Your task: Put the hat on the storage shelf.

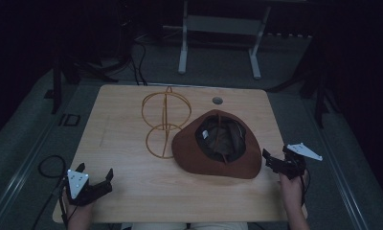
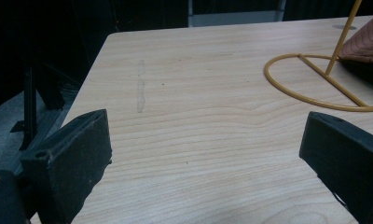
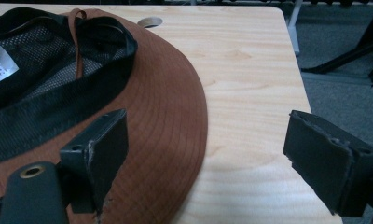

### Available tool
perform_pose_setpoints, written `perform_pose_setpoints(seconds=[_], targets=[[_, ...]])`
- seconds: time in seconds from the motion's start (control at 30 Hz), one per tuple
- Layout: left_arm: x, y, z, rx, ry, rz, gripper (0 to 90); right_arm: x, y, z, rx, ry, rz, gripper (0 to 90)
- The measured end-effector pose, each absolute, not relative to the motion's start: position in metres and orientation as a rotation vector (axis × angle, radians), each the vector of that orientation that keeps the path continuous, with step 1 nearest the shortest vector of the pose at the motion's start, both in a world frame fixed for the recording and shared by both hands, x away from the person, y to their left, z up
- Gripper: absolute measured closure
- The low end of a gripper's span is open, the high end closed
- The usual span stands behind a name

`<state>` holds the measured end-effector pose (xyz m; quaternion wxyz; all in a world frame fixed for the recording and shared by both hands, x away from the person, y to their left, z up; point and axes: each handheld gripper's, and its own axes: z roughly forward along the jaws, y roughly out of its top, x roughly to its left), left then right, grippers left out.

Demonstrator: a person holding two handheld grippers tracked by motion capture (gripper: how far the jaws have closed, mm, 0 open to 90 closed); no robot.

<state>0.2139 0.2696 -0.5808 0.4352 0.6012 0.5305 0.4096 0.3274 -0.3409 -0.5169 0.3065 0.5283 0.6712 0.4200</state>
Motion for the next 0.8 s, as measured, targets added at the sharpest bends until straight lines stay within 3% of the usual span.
perform_pose_setpoints(seconds=[0.8], targets=[[0.214,0.270,-0.580,1.493,1.322,1.009,2.9,0.371,-0.308,-0.479,1.361,1.879,1.060,13.5]])
